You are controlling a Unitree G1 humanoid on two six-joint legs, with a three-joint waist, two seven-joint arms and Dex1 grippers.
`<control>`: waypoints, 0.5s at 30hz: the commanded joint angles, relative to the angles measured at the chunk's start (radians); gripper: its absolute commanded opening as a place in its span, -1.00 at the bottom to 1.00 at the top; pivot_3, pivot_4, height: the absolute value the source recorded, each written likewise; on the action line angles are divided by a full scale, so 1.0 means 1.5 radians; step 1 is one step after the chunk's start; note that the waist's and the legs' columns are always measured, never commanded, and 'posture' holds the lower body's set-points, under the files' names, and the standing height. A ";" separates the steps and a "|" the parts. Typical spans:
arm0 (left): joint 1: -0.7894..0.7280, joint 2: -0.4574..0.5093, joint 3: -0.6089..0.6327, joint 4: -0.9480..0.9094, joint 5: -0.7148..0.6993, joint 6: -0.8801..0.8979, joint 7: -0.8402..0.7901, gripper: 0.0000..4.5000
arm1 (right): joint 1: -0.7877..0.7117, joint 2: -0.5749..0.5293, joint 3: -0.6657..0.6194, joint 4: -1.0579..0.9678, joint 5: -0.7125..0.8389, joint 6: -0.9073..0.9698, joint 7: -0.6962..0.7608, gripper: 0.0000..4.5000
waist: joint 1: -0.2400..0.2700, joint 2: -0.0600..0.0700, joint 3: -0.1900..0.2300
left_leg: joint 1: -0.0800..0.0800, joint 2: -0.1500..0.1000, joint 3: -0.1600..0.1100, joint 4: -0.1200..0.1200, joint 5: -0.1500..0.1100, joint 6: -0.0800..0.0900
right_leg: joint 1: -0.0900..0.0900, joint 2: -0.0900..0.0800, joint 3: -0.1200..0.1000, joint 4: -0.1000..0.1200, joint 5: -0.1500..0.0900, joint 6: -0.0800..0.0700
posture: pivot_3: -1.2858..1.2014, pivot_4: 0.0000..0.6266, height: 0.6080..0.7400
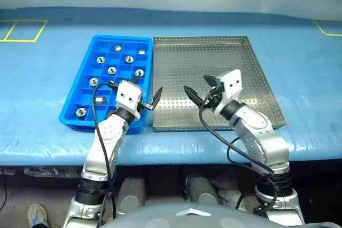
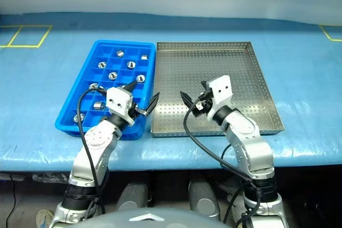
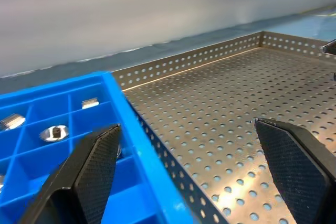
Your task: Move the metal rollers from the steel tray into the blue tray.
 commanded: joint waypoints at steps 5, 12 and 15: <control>-0.006 0.022 -0.010 0.012 0.004 -0.049 -0.028 1.00 | 0.019 0.002 0.001 -0.028 0.003 -0.068 0.003 0.97 | -0.017 0.000 0.000 | 0.000 0.000 0.001 0.000 0.000 0.000 | 0.000 0.000 0.001 0.000 0.000 0.001 | 0.00 -0.52 1.00; 0.009 0.011 -0.020 0.010 0.009 -0.065 -0.026 1.00 | 0.023 -0.004 0.007 -0.005 -0.018 -0.124 0.001 0.97 | -0.017 0.000 0.000 | 0.000 0.000 0.001 0.001 0.000 0.000 | 0.000 0.000 0.002 0.000 0.001 0.001 | 0.00 -0.52 1.00; 0.016 0.010 -0.021 0.006 0.007 -0.069 -0.023 1.00 | 0.027 -0.003 0.003 -0.011 0.000 -0.141 0.021 0.97 | -0.017 0.000 0.000 | 0.000 0.000 0.001 0.001 0.000 0.000 | 0.000 0.000 0.002 0.000 0.002 0.003 | 0.00 -0.52 1.00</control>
